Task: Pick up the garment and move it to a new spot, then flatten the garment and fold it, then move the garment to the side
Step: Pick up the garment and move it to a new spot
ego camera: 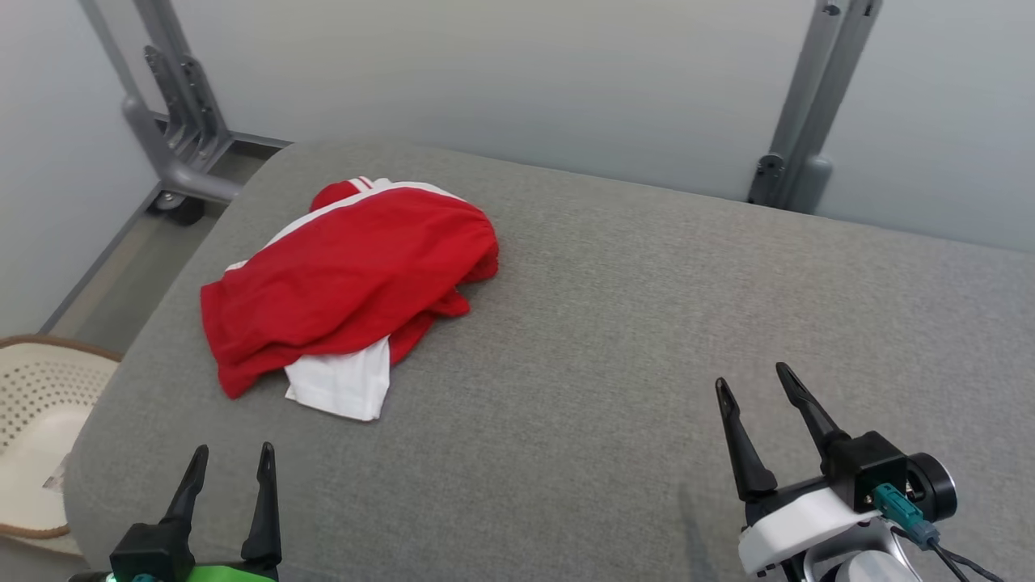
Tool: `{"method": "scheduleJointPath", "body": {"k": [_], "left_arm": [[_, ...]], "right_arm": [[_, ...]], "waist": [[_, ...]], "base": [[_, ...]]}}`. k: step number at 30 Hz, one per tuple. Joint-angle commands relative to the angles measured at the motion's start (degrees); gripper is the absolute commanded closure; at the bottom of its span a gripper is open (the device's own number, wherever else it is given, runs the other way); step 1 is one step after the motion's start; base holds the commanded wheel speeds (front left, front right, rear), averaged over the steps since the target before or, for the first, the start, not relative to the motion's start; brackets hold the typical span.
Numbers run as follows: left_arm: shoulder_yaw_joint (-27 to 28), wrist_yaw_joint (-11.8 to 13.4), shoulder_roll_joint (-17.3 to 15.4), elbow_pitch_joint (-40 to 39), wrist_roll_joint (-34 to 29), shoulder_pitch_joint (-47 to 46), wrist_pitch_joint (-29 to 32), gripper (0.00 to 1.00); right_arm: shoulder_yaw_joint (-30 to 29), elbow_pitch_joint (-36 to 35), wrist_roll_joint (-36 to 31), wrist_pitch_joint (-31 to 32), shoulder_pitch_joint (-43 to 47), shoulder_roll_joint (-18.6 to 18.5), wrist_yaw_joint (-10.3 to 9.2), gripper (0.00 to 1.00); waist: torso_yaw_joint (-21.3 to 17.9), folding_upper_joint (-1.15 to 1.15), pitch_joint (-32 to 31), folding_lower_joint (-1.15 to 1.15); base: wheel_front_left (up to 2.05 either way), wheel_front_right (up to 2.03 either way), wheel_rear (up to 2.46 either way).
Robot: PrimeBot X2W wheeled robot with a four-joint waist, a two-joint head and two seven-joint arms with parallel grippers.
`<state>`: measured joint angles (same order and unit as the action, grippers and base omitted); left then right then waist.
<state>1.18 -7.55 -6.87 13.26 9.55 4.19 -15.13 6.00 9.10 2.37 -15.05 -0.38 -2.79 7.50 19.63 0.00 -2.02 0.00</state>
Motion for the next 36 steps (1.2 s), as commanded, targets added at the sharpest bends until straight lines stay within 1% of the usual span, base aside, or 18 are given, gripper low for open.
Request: {"method": "scheduleJointPath", "body": {"k": [1, 5, 9, 12, 15, 17, 19, 22, 25, 29, 32, 33, 34, 35, 36], "left_arm": [[0.08, 0.11, -0.25, -0.28, -0.05, 0.5, -0.04, 0.0], [-1.67, 0.11, -0.46, 1.02, 0.76, -1.05, -0.03, 0.0], [-5.73, 0.11, -1.57, 4.55, 3.92, -7.58, 0.17, 0.0], [-9.24, 0.11, -2.49, 7.8, 6.51, -15.82, 2.7, 0.0], [-13.33, 0.11, -4.06, 11.65, 9.52, -24.33, 7.0, 0.0], [-16.11, 0.11, -5.03, 14.43, 11.87, -29.74, 10.25, 0.0], [-17.65, 0.11, -5.98, 16.96, 14.55, -34.32, 13.11, 0.0], [-20.18, 0.11, -7.56, 20.83, 18.23, -39.6, 16.64, 0.0], [-21.56, 0.11, -9.95, 23.99, 21.25, -43.07, 19.4, 0.0], [-23.1, 0.11, -12.07, 27.41, 23.94, -45.01, 22.15, 0.0], [-23.65, 0.12, -13.4, 30.17, 25.1, -45.88, 22.81, 0.0], [-23.58, 0.11, -13.58, 31.0, 25.11, -46.07, 22.46, 0.15], [-23.7, 0.12, -13.86, 31.61, 25.04, -46.28, 22.19, 0.74], [-24.05, 0.12, -13.96, 32.24, 25.19, -46.27, 22.11, 1.0], [-24.35, 0.11, -14.05, 32.59, 25.42, -46.16, 22.02, 1.0]], "right_arm": [[0.28, -0.1, 0.13, -0.2, -0.5, -0.2, -0.02, 0.0], [1.22, -0.75, -0.34, -0.2, -1.21, -0.2, -0.02, 0.0], [1.06, -1.95, -1.85, -0.2, -3.41, -0.75, -0.02, 0.0], [1.28, -2.84, -2.9, -0.2, -6.15, -2.09, -0.02, 0.0], [1.45, -3.61, -3.88, -0.19, -9.25, -3.4, -0.02, 0.0], [1.33, -3.99, -4.4, -0.19, -11.08, -3.98, -0.02, 0.0], [1.49, -4.38, -4.64, -0.19, -12.56, -4.25, -0.02, 0.0], [1.9, -4.29, -4.79, -0.19, -14.26, -4.04, -0.02, 0.0], [2.57, -4.26, -4.52, -0.2, -15.73, -3.33, -0.02, 0.0], [2.58, -4.65, -4.13, -0.19, -16.43, -2.36, -0.02, 0.0], [2.62, -4.67, -4.03, -0.19, -16.45, -1.88, -0.02, 0.0], [2.56, -4.65, -3.99, -0.2, -16.24, -1.73, -0.02, 0.0], [2.4, -4.63, -3.95, -0.19, -15.9, -1.64, -0.02, 0.0], [2.24, -4.55, -3.88, -0.2, -15.52, -1.53, -0.02, 0.0], [2.16, -4.46, -3.82, -0.19, -15.12, -1.41, -0.02, 0.0]], "waist": [[3.59, 0.0, -0.19, 0.0], [2.73, 0.0, 1.49, 0.0], [1.35, 0.0, 6.99, 0.0], [0.25, 0.0, 12.71, 0.0], [-1.08, 0.0, 18.23, 0.0], [-1.88, 0.0, 21.07, 0.0], [-2.65, 0.0, 23.19, 0.0], [-4.16, 0.0, 25.02, 0.0], [-6.03, 0.0, 25.63, 0.0], [-7.85, 0.0, 25.46, 0.0], [-8.7, 0.0, 24.89, 0.0], [-8.89, 0.0, 24.54, 0.0], [-9.02, 0.0, 24.18, 0.0], [-9.1, 0.0, 23.69, 0.0], [-9.16, 0.0, 23.27, 0.0]], "base": [[0.0, 0.0, 0.0], [0.0, 0.0, 0.0], [0.0, 0.0, 0.0], [0.0, 0.0, 0.0], [0.0, 0.0, 0.0], [0.0, 0.0, 0.0], [0.0, 0.0, 0.0], [0.0, 0.0, 0.0], [0.0, 0.0, 0.0], [0.0, 0.0, 0.0], [0.0, 0.0, 0.0], [0.0, 0.0, 0.0], [0.0, 0.0, 0.0], [0.0, 0.0, 0.0], [0.0, 0.0, 0.0]]}}
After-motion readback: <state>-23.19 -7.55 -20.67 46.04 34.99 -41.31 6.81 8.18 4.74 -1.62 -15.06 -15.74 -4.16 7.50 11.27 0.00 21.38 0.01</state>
